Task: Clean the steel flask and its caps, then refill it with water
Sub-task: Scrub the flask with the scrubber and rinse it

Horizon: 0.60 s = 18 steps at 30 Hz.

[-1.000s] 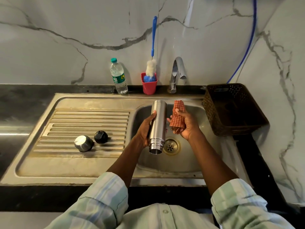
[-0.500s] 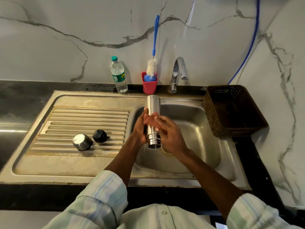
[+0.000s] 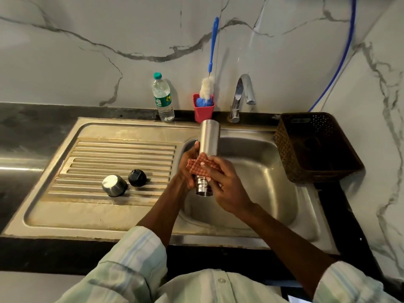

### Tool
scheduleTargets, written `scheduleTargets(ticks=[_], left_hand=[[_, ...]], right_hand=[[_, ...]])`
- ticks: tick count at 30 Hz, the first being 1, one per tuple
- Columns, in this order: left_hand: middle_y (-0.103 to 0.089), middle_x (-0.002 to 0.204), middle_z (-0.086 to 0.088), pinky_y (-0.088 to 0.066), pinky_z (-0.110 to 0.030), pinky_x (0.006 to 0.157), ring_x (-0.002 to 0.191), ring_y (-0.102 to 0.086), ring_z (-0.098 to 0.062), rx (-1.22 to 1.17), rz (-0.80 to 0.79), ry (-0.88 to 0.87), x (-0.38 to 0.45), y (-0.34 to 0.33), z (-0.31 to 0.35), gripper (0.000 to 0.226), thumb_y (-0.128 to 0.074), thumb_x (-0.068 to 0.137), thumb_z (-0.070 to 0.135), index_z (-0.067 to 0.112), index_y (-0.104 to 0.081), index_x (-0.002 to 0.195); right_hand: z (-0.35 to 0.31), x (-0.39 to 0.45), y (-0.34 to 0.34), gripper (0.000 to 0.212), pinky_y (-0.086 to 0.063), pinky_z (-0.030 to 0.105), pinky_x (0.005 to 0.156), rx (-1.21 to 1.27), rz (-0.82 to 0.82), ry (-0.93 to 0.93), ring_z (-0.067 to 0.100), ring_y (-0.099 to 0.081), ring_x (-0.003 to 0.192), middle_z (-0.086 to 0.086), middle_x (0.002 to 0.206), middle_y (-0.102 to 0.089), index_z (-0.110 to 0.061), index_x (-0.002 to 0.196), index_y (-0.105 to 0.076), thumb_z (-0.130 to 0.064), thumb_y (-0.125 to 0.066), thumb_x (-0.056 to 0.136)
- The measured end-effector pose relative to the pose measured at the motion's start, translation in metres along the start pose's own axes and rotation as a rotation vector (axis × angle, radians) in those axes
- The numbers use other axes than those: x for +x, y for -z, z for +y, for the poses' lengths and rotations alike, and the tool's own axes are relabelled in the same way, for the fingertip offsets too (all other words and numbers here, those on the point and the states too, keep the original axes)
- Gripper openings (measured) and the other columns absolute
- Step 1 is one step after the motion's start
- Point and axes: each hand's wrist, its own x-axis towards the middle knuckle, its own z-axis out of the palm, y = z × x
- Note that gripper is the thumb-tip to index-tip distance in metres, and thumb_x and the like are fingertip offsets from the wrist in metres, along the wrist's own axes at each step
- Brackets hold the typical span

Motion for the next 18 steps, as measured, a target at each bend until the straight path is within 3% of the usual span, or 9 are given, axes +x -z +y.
scheduleTargets(ticks=[1,4,7,10,11,15,18], left_hand=[[-0.072,0.078,-0.003,-0.053,-0.031,0.073,0.071,-0.067,-0.016,0.022,-0.005,-0.008,0.002,-0.001,0.000,0.054,-0.036,0.105,0.039,0.016,-0.081,0.085],[-0.069,0.095,-0.010,-0.056,-0.034,0.074,0.080,-0.066,-0.022,0.061,-0.028,0.038,0.000,-0.007,-0.012,0.046,-0.050,0.099,0.047,0.010,-0.067,0.119],[-0.069,0.097,-0.020,-0.059,-0.038,0.068,0.077,-0.067,-0.031,0.119,-0.039,0.035,0.001,-0.009,-0.014,0.052,-0.049,0.097,0.051,0.004,-0.067,0.114],[-0.073,0.080,-0.013,-0.059,-0.031,0.060,0.065,-0.069,-0.024,0.049,-0.069,-0.049,0.001,-0.012,-0.008,0.056,-0.039,0.104,0.037,0.008,-0.080,0.081],[-0.072,0.075,-0.010,-0.058,-0.029,0.058,0.061,-0.069,-0.021,0.006,-0.066,-0.064,0.003,-0.011,-0.007,0.057,-0.037,0.104,0.034,0.006,-0.079,0.079],[-0.069,0.076,-0.008,-0.057,-0.029,0.063,0.065,-0.068,-0.018,-0.073,-0.120,-0.093,0.005,-0.006,-0.008,0.053,-0.036,0.104,0.036,0.005,-0.077,0.089],[-0.073,0.091,-0.009,-0.057,-0.032,0.074,0.076,-0.070,-0.020,-0.092,-0.169,-0.077,-0.002,-0.013,-0.019,0.046,-0.039,0.105,0.036,0.008,-0.076,0.100]], right_hand=[[0.002,0.004,0.001,0.044,-0.033,0.026,0.111,0.027,0.003,-0.019,0.021,-0.042,0.129,0.012,0.140,-0.048,-0.018,0.133,-0.059,-0.007,-0.058,0.090],[0.019,0.056,0.013,0.048,-0.040,0.030,0.109,0.109,0.151,-0.291,0.020,-0.044,0.129,0.008,0.143,-0.045,-0.031,0.133,-0.052,-0.005,-0.058,0.093],[0.036,0.097,0.033,0.042,-0.045,0.040,0.105,0.039,0.275,-0.474,0.018,-0.047,0.124,0.006,0.141,-0.047,-0.019,0.136,-0.055,-0.010,-0.057,0.095],[0.021,0.068,0.026,0.044,-0.045,0.032,0.105,0.062,0.164,-0.323,0.013,-0.043,0.128,0.004,0.145,-0.041,-0.023,0.139,-0.051,-0.012,-0.055,0.097],[0.013,0.048,0.018,0.045,-0.044,0.032,0.106,0.079,0.104,-0.245,0.015,-0.043,0.130,0.003,0.146,-0.039,-0.027,0.140,-0.050,-0.013,-0.055,0.097],[-0.002,0.006,0.007,0.043,-0.039,0.025,0.109,0.046,0.049,-0.041,0.015,-0.044,0.127,0.005,0.139,-0.047,-0.020,0.137,-0.054,-0.014,-0.055,0.095],[0.011,0.051,0.022,0.042,-0.045,0.027,0.104,0.029,0.153,-0.193,0.012,-0.045,0.123,0.002,0.139,-0.045,-0.021,0.138,-0.052,-0.012,-0.054,0.097]])
